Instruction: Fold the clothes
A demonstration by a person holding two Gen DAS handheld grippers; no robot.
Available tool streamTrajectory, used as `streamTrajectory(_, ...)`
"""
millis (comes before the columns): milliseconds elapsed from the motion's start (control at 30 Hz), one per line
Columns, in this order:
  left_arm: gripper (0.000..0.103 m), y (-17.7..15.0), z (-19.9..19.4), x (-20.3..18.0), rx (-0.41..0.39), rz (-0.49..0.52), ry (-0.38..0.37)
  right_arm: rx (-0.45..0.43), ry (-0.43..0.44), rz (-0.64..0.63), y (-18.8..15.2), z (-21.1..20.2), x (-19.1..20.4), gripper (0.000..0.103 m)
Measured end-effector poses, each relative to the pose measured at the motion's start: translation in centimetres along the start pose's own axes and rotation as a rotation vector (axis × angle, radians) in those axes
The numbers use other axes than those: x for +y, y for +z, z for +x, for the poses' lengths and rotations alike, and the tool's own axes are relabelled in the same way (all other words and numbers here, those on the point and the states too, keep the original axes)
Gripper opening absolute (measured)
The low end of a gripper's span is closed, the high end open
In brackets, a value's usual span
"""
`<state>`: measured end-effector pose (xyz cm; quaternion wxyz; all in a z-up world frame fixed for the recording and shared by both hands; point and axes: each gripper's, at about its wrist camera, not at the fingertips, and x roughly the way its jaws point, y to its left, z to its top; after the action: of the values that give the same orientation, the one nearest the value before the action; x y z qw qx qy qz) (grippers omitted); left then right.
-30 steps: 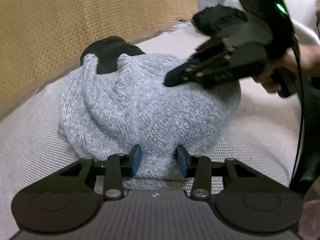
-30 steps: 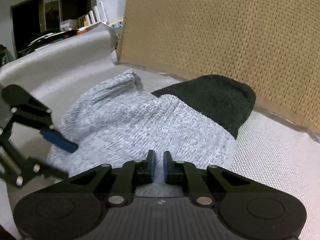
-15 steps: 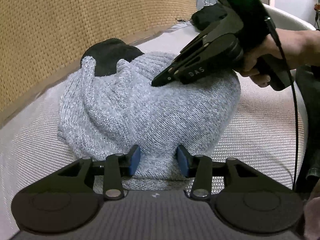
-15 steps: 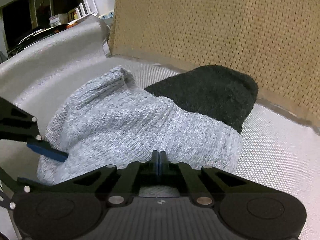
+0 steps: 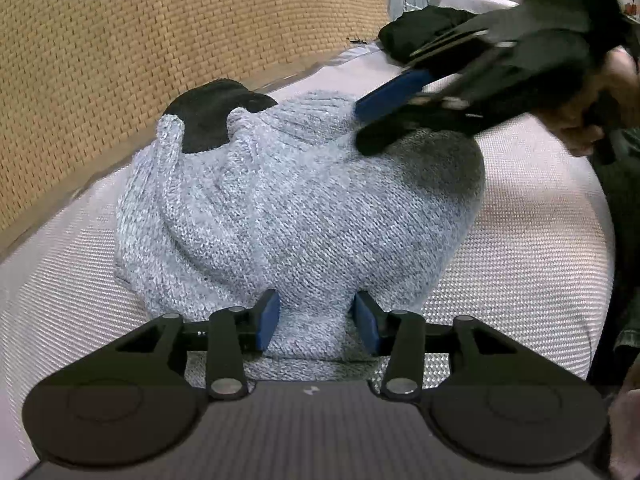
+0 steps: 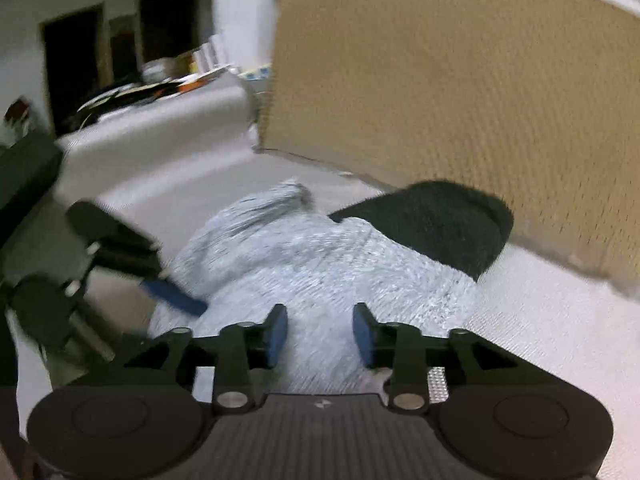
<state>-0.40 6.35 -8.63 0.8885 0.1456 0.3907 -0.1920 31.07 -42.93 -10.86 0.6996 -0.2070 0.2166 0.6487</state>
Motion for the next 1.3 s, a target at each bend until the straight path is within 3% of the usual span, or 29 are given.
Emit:
streamTrajectory(167,0.048,0.0,0.0,-0.4,0.003,0.012,0.005,-0.022,-0.05,-0.043,-1.2,-0.3,0.9,0.047)
streamTrajectory(433,0.048,-0.3,0.0,-0.6,-0.001,0.009,0.001,-0.136,-0.075,0.08,-3.5,2.8,0.0,0.055)
streamTrajectory(733,0.049,-0.5,0.3,-0.8,-0.009,-0.001,-0.004,-0.115,-0.079,0.061,-2.4,6.1,-0.3,0.058)
streamTrajectory(1000,0.05,-0.7,0.7,-1.3,-0.02,0.014,-0.004,-0.132,-0.121,-0.04,-2.0,2.9,1.4,0.058)
streamTrajectory(1200,0.05,-0.8,1.0,-0.9,-0.03,0.004,-0.012,-0.24,-0.146,-0.223,-4.0,-1.2,3.7,0.057)
streamTrajectory(1300,0.05,-1.0,1.1,-0.8,-0.035,0.005,-0.014,-0.275,-0.104,-0.267,-5.4,-2.4,4.4,0.057)
